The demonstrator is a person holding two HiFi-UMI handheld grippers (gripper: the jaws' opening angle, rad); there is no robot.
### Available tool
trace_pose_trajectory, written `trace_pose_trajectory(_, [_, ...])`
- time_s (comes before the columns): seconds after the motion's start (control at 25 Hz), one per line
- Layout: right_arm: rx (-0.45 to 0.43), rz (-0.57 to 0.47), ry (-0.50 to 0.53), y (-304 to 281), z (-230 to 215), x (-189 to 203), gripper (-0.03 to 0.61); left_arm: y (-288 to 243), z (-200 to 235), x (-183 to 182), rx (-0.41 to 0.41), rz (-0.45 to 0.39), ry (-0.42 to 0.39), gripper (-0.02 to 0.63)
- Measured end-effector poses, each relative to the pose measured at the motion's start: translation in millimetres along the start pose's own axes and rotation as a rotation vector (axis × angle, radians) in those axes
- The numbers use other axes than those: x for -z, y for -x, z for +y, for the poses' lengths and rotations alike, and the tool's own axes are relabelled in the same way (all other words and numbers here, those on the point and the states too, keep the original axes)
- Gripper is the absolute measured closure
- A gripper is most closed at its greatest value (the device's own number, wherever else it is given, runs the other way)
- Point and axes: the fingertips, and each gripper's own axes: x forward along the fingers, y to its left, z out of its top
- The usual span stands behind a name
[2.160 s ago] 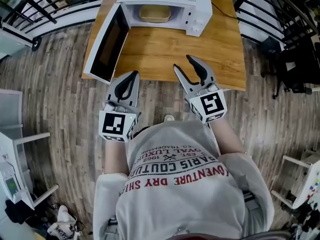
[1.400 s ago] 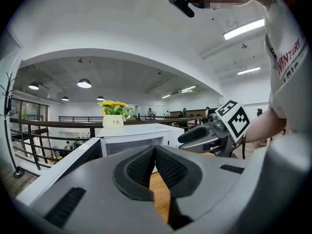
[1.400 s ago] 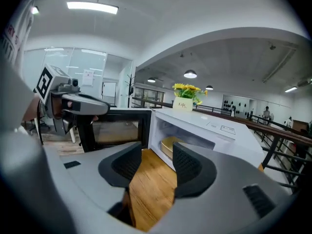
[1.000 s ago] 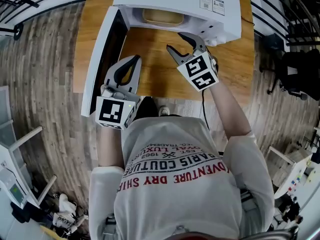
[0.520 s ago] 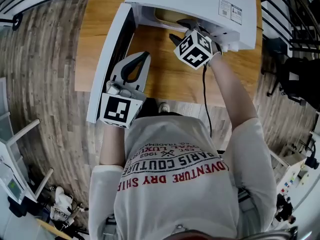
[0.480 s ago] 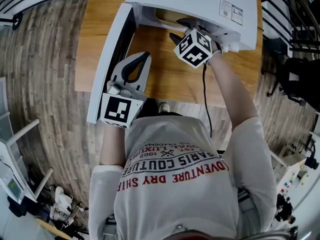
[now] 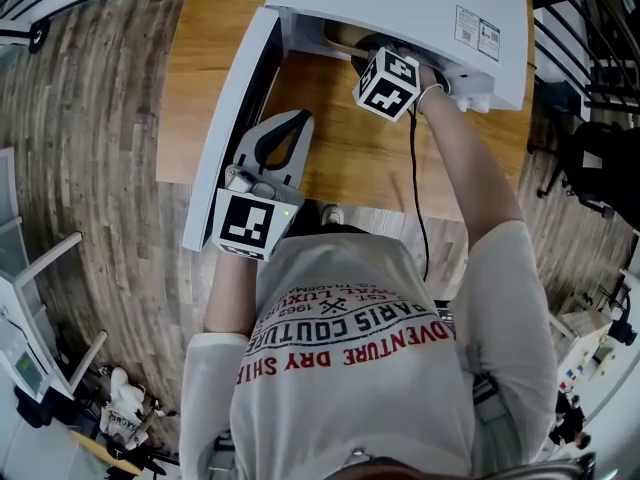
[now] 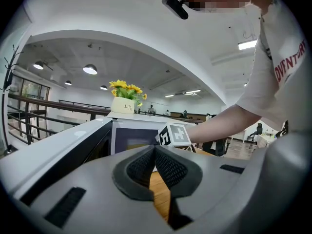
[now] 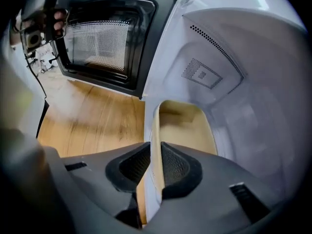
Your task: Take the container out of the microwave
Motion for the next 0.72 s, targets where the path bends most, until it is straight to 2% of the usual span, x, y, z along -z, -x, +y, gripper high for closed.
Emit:
trace_pose_trajectory(0.04, [0.010, 0.004, 0.006, -1.5, -0.8, 1.0, 0.510, 0.0, -0.3, 0.5, 0.000, 0.003, 0.000, 0.598])
trace_pose_trajectory(0.12, [0.033, 0.008, 0.016, -2.1, -2.5, 2.3, 0.523, -0.1, -1.1, 1.4, 0.000, 0.009, 0.002, 0.597])
trace_pose_trajectory(0.48, [0.055, -0.047, 0.026, 15.8, 8.6, -5.7, 0.541, 4.1, 0.9, 0.0, -0.009, 0.018, -0.018, 0.597])
trace_pose_trajectory(0.72, [0.091, -0.117, -0.012, 40.7, 20.0, -16.8, 0.545, 12.2, 4.4, -3.4, -0.010, 0.012, -0.038, 0.597])
